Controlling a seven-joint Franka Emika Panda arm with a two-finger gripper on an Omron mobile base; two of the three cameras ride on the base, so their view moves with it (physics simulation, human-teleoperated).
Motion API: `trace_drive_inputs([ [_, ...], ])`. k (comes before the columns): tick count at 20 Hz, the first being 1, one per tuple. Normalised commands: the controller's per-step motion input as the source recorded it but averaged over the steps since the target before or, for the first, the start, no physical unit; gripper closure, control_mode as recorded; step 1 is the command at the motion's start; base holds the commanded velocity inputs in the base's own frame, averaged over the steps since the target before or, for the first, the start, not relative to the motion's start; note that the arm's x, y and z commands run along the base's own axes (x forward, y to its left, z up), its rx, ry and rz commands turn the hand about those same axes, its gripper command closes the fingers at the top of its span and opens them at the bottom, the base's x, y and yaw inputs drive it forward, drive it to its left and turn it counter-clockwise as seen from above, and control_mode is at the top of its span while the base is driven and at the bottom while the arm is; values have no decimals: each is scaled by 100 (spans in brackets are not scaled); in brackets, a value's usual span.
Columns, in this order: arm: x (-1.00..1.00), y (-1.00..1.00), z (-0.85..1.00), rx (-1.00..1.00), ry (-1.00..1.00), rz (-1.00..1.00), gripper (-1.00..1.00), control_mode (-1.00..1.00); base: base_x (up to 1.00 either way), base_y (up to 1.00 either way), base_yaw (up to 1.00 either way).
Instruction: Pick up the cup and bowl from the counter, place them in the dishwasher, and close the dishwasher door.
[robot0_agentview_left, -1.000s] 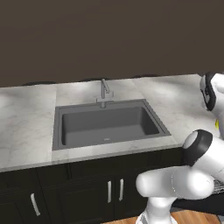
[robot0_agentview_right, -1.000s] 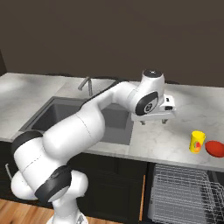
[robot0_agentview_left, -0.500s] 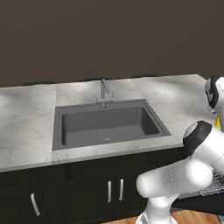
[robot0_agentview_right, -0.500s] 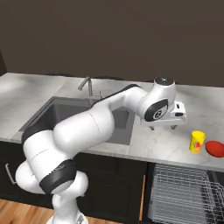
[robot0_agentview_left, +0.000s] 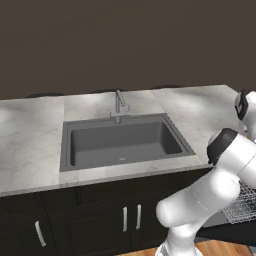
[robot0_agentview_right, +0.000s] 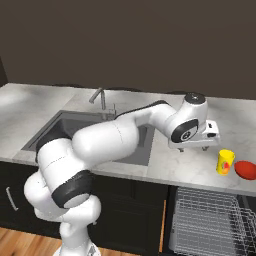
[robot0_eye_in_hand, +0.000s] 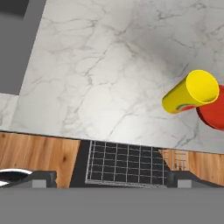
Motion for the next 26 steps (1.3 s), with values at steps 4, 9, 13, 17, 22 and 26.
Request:
trace_drive_inputs([
  [4, 33, -24, -15, 0, 1, 0, -100, -100, 0, 0, 0],
  [9, 29, -23, -15, 0, 1, 0, -100, -100, 0, 0, 0],
  [13, 19, -27, -14, 0, 0, 0, -100, -100, 0, 0, 0],
  [17, 17, -31, -12, 0, 0, 0, -100, -100, 0, 0, 0],
  [22, 19, -30, -14, 0, 0, 0, -100, -100, 0, 0, 0],
  [26, 24, -28, -16, 0, 0, 0, -100, -100, 0, 0, 0],
])
